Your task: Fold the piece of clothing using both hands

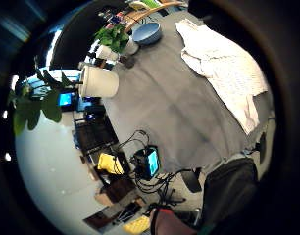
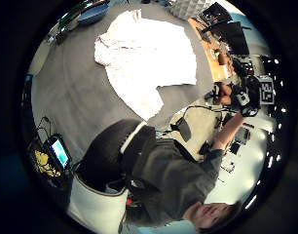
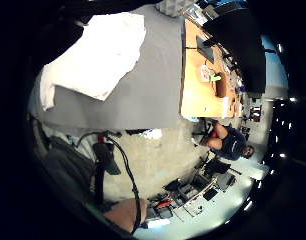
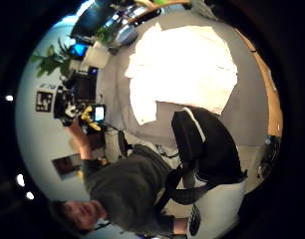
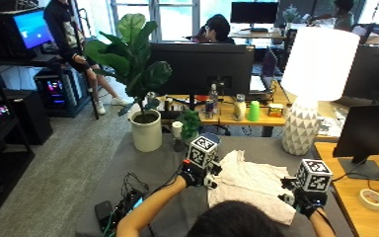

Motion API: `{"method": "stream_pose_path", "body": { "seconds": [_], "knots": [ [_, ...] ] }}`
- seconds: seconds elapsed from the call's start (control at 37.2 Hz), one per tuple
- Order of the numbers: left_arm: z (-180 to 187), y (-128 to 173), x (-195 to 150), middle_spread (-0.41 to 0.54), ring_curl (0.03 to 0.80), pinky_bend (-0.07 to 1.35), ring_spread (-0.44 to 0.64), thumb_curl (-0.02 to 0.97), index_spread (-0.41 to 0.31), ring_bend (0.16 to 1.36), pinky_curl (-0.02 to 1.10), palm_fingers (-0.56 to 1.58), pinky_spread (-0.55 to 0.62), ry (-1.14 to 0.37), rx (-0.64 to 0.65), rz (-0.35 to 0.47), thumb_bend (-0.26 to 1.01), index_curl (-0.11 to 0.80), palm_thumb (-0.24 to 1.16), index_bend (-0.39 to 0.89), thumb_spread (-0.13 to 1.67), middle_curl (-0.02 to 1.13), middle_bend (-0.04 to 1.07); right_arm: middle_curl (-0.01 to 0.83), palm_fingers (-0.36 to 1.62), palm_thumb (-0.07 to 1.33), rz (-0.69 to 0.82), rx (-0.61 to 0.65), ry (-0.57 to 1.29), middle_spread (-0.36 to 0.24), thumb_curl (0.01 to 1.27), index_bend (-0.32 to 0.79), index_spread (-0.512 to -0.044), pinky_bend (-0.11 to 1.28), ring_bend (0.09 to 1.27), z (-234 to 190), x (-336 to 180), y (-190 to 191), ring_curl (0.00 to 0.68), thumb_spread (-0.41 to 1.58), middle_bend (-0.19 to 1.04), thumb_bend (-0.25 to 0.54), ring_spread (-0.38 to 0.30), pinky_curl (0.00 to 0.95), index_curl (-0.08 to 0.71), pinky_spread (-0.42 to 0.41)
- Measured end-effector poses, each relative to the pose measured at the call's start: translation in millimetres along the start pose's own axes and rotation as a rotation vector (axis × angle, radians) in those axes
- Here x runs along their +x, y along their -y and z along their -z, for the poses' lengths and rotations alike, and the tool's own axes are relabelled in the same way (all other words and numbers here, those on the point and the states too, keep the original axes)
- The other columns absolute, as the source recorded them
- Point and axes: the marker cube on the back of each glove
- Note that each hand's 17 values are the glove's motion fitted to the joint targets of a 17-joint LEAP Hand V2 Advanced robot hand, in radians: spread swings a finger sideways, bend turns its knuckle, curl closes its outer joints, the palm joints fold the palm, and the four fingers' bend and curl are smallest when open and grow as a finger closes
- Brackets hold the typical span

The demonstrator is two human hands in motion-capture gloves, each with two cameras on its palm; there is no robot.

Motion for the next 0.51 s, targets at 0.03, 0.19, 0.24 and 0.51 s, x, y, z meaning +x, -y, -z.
{"method": "stream_pose_path", "body": {
  "seconds": [0.03,0.19,0.24,0.51],
  "knots": [
    [-4.0,1.9,2.2,0.212,0.286,0.53,0.25,0.186,-0.026,0.70,0.32,0.02,0.32,-0.001,0.001,-0.008,-0.03,0.207,0.12,0.03,1.03,0.20,0.16,0.307,0.40,0.51,0.001,-0.006,-0.008,-0.034,0.19,0.10,-0.341,0.43,0.46,-2.9,-0.4,-0.8,0.293,1.28,0.19,0.175,0.021,0.312,0.220,0.168],
    [-16.9,14.6,8.7,0.241,0.300,0.61,0.27,0.208,-0.014,0.76,0.35,-0.06,0.32,-0.027,-0.008,-0.030,-0.03,0.145,0.10,0.01,0.95,0.21,0.18,0.325,0.37,0.54,0.002,-0.039,-0.027,-0.034,0.21,0.08,-0.343,0.47,0.47,-13.1,0.6,-1.2,0.309,1.25,0.20,0.150,0.013,0.332,0.201,0.174],
    [-16.0,17.1,8.8,0.246,0.302,0.62,0.27,0.213,-0.012,0.77,0.35,-0.07,0.32,-0.022,-0.007,-0.033,-0.03,0.132,0.09,0.02,0.94,0.21,0.19,0.331,0.36,0.55,-0.002,-0.038,-0.027,-0.035,0.21,0.09,-0.344,0.48,0.47,-13.8,2.1,-0.2,0.309,1.25,0.21,0.143,0.012,0.336,0.196,0.175],
    [-62.5,25.6,38.9,0.212,0.299,0.60,0.24,0.239,-0.063,0.76,0.35,0.03,0.28,-0.057,-0.094,-0.127,-0.03,0.148,0.08,0.16,0.89,0.25,0.20,0.344,0.30,0.58,-0.034,-0.089,-0.018,-0.035,0.23,0.09,-0.350,0.53,0.49,-36.7,9.7,7.2,0.325,1.23,0.20,0.095,0.014,0.355,0.177,0.182]
  ]
}}
